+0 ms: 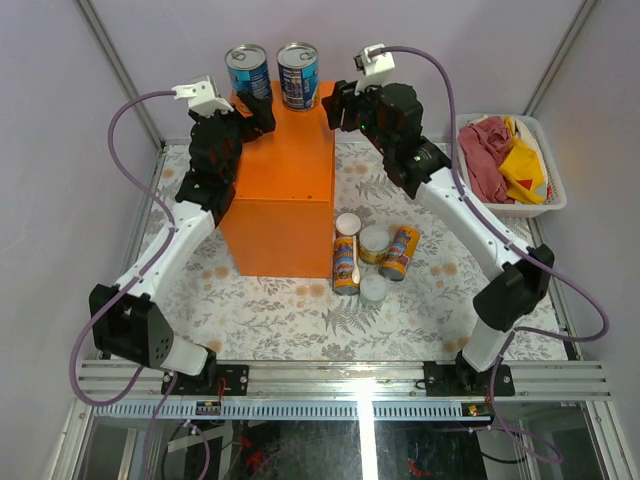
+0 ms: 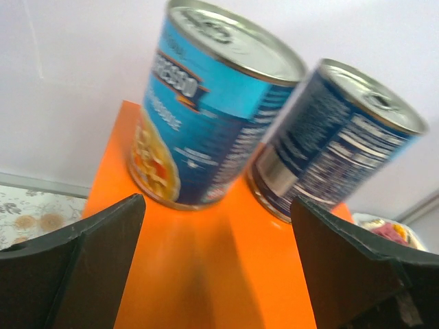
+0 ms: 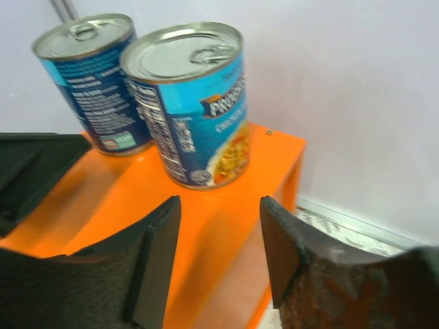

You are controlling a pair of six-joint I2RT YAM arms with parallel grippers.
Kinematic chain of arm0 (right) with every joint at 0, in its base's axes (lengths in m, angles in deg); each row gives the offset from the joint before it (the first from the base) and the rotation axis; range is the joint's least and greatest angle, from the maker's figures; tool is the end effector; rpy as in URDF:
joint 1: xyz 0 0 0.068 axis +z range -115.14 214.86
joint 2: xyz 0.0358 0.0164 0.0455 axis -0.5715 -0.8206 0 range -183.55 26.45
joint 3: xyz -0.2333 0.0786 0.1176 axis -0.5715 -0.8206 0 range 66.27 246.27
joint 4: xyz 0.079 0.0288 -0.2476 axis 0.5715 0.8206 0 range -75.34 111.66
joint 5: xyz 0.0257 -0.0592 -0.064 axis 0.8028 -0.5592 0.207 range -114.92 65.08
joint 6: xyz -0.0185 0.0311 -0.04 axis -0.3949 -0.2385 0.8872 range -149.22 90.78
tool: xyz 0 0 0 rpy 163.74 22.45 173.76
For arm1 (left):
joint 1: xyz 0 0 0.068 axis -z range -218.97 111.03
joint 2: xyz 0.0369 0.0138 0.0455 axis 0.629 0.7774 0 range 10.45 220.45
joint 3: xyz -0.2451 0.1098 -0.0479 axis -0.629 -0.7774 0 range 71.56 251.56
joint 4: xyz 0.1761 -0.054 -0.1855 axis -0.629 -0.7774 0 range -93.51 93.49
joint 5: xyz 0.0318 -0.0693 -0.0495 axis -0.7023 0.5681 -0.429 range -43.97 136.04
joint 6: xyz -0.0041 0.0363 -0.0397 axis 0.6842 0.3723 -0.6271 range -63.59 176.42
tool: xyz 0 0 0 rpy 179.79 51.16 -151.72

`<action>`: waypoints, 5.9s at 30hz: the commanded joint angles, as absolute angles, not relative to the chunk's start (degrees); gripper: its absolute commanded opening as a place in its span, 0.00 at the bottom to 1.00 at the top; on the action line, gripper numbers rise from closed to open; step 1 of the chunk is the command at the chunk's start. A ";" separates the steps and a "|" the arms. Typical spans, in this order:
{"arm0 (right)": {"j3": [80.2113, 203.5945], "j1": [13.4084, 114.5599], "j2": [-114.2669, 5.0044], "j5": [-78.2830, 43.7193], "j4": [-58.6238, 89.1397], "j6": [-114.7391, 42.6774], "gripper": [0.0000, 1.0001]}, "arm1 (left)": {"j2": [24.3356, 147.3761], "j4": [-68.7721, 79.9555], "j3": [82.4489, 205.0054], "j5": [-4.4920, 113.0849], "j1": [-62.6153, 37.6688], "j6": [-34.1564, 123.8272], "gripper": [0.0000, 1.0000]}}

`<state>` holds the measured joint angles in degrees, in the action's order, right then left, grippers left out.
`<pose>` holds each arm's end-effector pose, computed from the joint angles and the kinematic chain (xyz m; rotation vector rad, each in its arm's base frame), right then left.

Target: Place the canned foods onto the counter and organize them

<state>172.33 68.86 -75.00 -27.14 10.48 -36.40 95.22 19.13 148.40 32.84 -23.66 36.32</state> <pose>0.3491 0.2337 0.4685 -0.3025 1.4093 0.5653 0.3441 -0.0857 0.4165 -0.2499 1.4270 -0.3417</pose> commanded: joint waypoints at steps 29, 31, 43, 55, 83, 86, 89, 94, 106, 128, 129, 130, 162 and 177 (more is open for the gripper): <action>126.69 63.64 -36.96 -49.88 47.18 -61.71 0.88 | 69.82 -5.09 139.51 21.26 0.84 32.94 0.87; 125.05 61.44 -37.23 -47.25 45.82 -62.51 0.88 | 69.86 -5.83 139.24 21.94 1.49 32.46 0.87; 123.60 54.99 -46.88 -36.99 41.00 -63.98 0.89 | 69.00 -7.76 137.78 23.36 3.69 31.81 0.87; 127.00 52.77 -57.50 -34.22 37.97 -63.10 0.89 | 68.64 -7.21 137.37 24.30 3.76 32.66 0.87; 130.88 50.40 -71.08 -28.46 35.43 -64.14 0.89 | 68.89 -6.31 135.85 24.81 3.74 32.87 0.87; 130.72 50.40 -71.73 -27.87 35.43 -64.49 0.88 | 68.71 -6.27 135.51 24.70 3.75 32.61 0.87; 130.52 50.35 -72.04 -27.75 35.34 -64.60 0.88 | 68.62 -6.35 135.36 24.77 3.75 32.36 0.87; 130.71 50.34 -72.99 -27.22 35.55 -64.40 0.86 | 68.07 -6.36 134.98 24.44 3.75 32.38 0.87; 128.70 50.34 -72.23 -26.91 35.03 -63.53 0.41 | 66.55 -4.94 132.58 24.41 3.74 31.57 0.87; 129.61 50.34 -55.48 -33.66 38.67 -59.48 0.00 | 64.63 -3.29 131.73 24.94 3.78 31.30 0.87; 129.57 50.33 -54.80 -33.83 38.76 -59.22 0.00 | 64.44 -3.20 131.61 24.96 3.74 31.21 0.87; 129.53 50.33 -54.24 -34.10 38.75 -59.06 0.00 | 64.25 -3.19 131.51 24.88 3.74 31.12 0.87; 156.65 51.29 -49.89 -36.45 41.22 -50.36 0.00 | 64.28 -3.50 133.00 22.60 3.72 32.83 0.87; 197.93 65.80 -68.02 -37.67 45.61 -41.92 0.00 | 64.39 -5.87 136.63 17.41 3.69 34.44 0.89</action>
